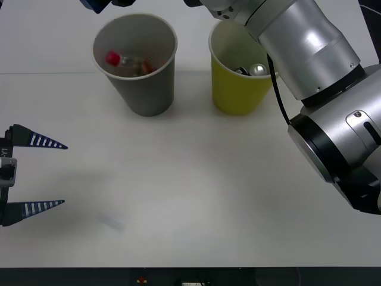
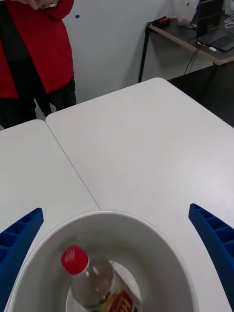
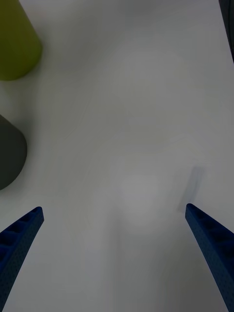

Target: Put the can into the green bin and the plastic bottle into the gray bin

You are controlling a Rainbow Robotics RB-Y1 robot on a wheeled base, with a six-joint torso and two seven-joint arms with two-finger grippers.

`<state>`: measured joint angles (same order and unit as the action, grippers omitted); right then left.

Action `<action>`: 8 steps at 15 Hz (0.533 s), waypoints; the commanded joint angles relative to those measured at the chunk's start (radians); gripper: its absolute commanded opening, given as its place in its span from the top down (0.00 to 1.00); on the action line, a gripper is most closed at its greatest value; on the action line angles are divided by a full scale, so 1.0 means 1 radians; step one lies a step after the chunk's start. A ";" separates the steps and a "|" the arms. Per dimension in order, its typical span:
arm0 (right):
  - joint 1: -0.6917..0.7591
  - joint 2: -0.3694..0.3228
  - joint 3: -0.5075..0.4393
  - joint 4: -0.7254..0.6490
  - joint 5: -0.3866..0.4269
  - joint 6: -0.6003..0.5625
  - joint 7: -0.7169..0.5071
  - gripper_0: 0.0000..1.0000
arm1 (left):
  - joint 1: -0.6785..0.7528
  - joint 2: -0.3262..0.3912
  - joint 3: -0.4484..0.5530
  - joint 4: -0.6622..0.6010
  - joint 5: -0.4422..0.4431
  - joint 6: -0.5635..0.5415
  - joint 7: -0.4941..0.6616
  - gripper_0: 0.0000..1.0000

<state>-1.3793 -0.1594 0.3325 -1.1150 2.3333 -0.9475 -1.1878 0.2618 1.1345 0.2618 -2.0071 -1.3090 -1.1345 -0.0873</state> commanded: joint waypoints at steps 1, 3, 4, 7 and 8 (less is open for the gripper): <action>0.000 0.000 -0.001 0.000 0.003 -0.002 0.002 0.00 | 0.000 0.000 0.000 0.000 0.000 0.000 0.000 0.00; 0.000 -0.006 -0.003 0.000 -0.002 -0.005 0.010 0.00 | 0.000 0.000 0.000 0.000 0.000 0.000 0.000 0.00; 0.000 -0.009 -0.010 -0.006 -0.002 -0.020 0.019 0.00 | 0.000 0.000 0.000 0.000 0.000 0.000 0.000 0.00; 0.020 -0.031 -0.056 -0.100 0.001 -0.119 0.017 0.00 | 0.000 0.000 0.000 0.000 0.000 0.000 0.000 0.00; 0.060 -0.043 -0.066 -0.163 -0.002 -0.128 0.013 0.00 | 0.000 0.000 0.000 0.000 0.000 0.000 0.000 0.00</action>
<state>-1.3464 -0.1932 0.2743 -1.2332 2.3338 -1.0648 -1.1715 0.2618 1.1345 0.2618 -2.0071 -1.3090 -1.1345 -0.0873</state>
